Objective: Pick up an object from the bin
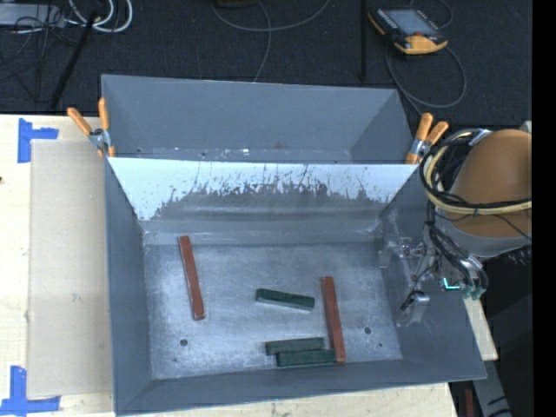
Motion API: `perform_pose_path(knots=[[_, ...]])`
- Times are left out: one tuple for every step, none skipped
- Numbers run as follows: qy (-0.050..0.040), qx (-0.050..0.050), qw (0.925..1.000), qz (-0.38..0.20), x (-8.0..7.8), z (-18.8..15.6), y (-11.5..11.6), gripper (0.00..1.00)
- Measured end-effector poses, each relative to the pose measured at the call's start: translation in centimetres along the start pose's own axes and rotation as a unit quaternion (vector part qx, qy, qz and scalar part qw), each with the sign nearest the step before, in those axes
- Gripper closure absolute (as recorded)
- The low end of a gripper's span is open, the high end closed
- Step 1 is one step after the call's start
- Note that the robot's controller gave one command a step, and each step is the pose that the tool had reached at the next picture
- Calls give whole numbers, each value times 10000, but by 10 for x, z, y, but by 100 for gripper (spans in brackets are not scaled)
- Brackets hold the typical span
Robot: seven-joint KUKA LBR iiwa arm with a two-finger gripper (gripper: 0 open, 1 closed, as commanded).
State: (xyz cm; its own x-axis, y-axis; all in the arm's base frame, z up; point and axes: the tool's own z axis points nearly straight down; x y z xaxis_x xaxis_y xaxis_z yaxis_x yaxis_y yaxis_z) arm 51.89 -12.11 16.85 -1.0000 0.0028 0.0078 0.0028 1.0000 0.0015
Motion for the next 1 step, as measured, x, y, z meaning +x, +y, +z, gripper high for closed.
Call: perform_pose_path(knots=[[-8, 7, 9863, -1649, -17, 99, 84, 0]])
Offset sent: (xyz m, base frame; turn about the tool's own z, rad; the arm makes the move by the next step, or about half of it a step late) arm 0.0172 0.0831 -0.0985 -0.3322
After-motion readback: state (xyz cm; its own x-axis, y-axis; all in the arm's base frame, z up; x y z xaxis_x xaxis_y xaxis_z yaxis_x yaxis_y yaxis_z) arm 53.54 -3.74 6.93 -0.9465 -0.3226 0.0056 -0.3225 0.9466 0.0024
